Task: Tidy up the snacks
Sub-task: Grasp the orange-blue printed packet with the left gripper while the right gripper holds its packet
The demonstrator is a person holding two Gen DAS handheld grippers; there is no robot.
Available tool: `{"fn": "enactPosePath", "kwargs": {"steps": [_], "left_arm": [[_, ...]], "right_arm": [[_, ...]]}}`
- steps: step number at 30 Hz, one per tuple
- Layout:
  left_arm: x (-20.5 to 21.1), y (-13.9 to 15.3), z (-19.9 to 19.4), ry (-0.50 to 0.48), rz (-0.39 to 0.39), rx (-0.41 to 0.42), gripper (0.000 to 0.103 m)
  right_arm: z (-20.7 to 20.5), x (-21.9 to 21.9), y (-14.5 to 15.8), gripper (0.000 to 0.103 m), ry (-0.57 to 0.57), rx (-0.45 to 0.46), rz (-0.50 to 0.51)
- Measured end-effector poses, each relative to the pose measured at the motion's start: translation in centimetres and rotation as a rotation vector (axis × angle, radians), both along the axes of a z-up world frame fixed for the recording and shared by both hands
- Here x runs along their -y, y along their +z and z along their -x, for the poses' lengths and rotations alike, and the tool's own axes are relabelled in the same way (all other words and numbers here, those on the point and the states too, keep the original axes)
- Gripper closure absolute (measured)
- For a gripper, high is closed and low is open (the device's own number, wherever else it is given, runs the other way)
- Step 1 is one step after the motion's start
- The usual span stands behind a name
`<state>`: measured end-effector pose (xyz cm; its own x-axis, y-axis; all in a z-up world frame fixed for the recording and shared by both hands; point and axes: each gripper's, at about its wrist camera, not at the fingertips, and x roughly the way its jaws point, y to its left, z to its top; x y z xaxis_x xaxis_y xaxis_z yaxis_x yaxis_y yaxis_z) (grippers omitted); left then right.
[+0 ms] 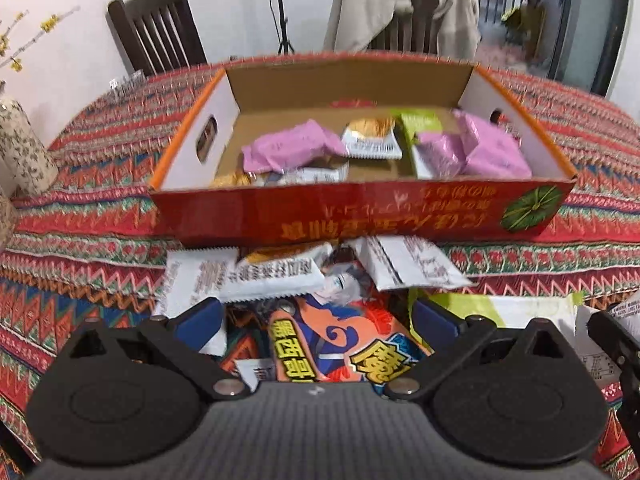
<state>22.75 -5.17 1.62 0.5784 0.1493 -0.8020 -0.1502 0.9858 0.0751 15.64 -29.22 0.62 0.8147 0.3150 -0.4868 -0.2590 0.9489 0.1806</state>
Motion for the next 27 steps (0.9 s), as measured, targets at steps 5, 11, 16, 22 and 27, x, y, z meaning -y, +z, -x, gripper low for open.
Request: {"fn": "enactPosePath", "kwargs": {"steps": [5, 11, 16, 22, 27], "left_arm": [[0.4, -1.0, -0.3, -0.008, -0.025, -0.017, 0.003], [0.5, -1.7, 0.4, -0.024, -0.029, -0.018, 0.015], [-0.3, -2.4, 1.4, -0.026, -0.014, -0.024, 0.031], [-1.3, -2.0, 3.5, -0.043, 0.032, 0.036, 0.044], [-2.0, -0.9, 5.6, -0.065, 0.052, 0.116, 0.045]], "right_arm": [[0.0, 0.1, -0.6, 0.083, -0.014, 0.007, -0.006], [0.6, 0.1, -0.8, 0.083, -0.005, 0.025, -0.013], [1.0, 0.3, -0.9, 0.083, -0.007, 0.025, -0.019], [1.2, 0.5, -0.8, 0.083, -0.010, 0.030, -0.021], [1.8, 0.3, -0.3, 0.083, -0.015, 0.055, -0.005]]}}
